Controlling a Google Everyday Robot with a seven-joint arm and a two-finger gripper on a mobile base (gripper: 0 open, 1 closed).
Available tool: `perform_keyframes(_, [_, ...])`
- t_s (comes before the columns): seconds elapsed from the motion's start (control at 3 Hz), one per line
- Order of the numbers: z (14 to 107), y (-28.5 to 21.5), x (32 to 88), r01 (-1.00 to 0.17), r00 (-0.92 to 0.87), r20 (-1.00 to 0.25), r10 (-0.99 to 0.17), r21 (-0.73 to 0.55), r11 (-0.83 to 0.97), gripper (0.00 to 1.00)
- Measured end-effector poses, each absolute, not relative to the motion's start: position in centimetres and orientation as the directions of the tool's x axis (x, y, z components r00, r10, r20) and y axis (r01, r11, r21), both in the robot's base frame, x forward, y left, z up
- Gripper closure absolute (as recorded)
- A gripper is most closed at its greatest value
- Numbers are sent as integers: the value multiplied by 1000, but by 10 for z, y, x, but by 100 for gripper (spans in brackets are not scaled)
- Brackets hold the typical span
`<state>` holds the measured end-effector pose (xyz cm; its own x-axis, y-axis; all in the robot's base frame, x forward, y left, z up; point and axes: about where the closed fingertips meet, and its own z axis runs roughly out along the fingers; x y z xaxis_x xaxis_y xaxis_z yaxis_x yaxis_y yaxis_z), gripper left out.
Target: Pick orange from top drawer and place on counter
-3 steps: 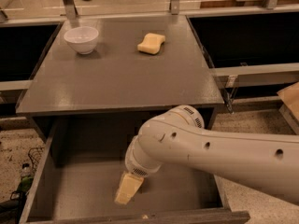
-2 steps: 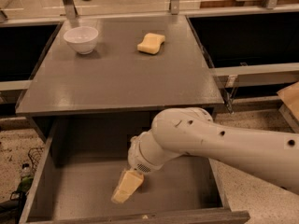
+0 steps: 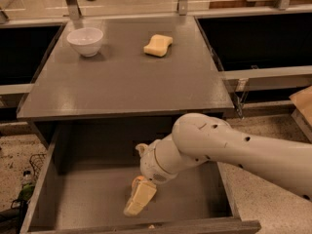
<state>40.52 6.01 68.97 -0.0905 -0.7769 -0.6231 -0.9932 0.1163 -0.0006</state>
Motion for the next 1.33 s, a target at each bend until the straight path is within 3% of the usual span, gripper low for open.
perform_keyframes(0.67, [675,34,409,-981,-151,-598,-787,-7,194,0])
perform_keyframes(1.33, [681,37,411,-963,-164,-483,-860,-112,247,0])
